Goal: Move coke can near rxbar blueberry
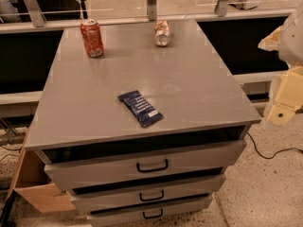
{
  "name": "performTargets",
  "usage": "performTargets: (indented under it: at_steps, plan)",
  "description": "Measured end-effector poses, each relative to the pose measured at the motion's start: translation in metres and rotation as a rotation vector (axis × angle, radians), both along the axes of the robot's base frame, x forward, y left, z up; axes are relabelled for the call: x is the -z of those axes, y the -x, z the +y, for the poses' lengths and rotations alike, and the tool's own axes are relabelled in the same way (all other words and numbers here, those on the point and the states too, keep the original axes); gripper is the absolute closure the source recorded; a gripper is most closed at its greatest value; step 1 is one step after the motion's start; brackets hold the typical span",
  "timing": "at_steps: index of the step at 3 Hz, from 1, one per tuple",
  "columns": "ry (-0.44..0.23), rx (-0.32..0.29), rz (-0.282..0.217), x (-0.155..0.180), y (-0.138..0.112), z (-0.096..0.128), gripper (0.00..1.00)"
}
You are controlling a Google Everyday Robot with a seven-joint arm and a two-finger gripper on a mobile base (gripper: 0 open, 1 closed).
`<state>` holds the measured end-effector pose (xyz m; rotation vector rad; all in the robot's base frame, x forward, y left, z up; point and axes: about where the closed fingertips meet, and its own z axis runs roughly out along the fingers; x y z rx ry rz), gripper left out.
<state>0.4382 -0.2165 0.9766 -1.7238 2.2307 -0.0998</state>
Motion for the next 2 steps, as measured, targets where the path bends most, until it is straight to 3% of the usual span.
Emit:
performTargets:
  at_steps: [1, 2]
  plan:
    - [0.0, 0.0, 0.0, 0.0, 0.0, 0.0, 0.0]
    - [-0.038, -0.02, -0.02, 0.0, -0.023, 0.01, 0.0]
